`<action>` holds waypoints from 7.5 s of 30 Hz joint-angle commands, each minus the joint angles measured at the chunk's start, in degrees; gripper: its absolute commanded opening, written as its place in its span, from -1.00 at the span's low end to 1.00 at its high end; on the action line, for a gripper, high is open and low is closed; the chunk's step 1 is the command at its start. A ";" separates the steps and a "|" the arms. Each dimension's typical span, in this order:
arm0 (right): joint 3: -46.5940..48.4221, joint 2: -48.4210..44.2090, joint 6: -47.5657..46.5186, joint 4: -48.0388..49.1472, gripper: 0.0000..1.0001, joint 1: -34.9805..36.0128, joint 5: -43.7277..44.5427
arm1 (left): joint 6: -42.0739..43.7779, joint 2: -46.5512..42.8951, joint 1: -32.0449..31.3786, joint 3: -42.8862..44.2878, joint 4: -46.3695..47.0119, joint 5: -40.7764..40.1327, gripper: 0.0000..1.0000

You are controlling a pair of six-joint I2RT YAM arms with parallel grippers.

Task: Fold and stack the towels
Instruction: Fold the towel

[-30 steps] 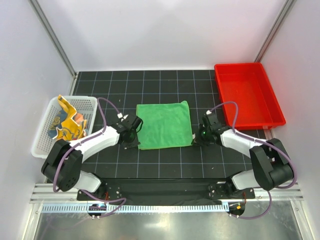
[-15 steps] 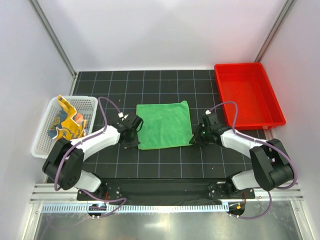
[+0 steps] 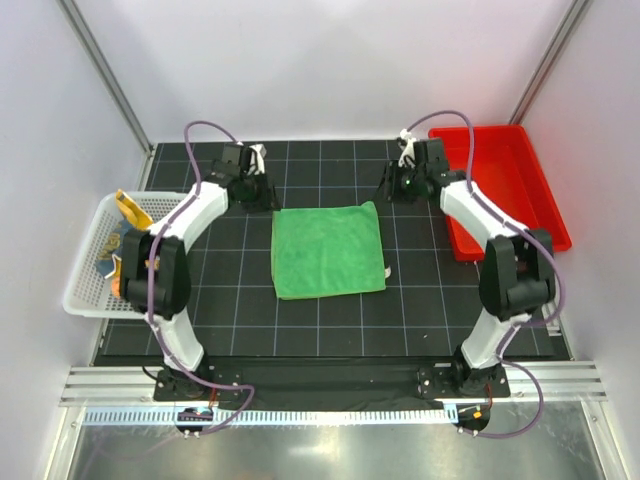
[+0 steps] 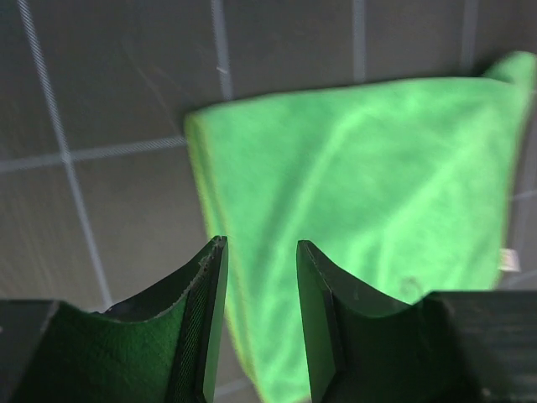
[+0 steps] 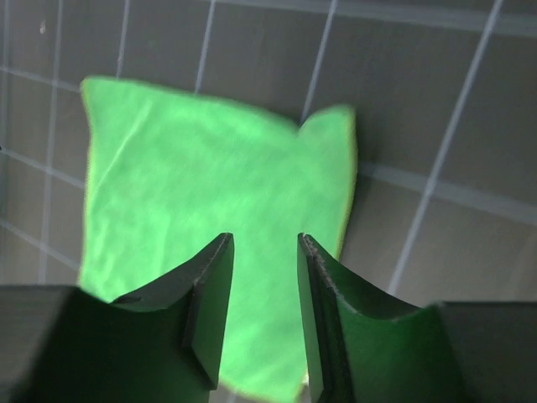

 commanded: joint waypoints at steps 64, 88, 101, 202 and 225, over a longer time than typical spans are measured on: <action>42.16 40.87 -34.48 -19.27 -0.63 -6.84 -30.69 | 32.06 36.12 6.49 36.49 -20.02 17.71 -1.00; 13.25 -9.92 -14.34 12.38 -0.98 -8.77 -7.57 | 28.72 8.18 6.49 40.54 -20.74 29.92 -1.00; -12.93 -40.49 -2.66 13.44 -0.98 -7.11 -8.46 | 23.36 -15.98 2.11 15.33 -14.15 32.22 -1.00; -28.24 -6.76 18.52 4.56 -0.70 0.19 16.68 | -16.81 -0.88 -5.37 -20.99 11.61 2.52 -0.36; -34.66 -13.18 24.25 3.94 -0.78 4.94 24.07 | -16.28 -4.32 -5.63 -23.80 11.00 2.33 -0.25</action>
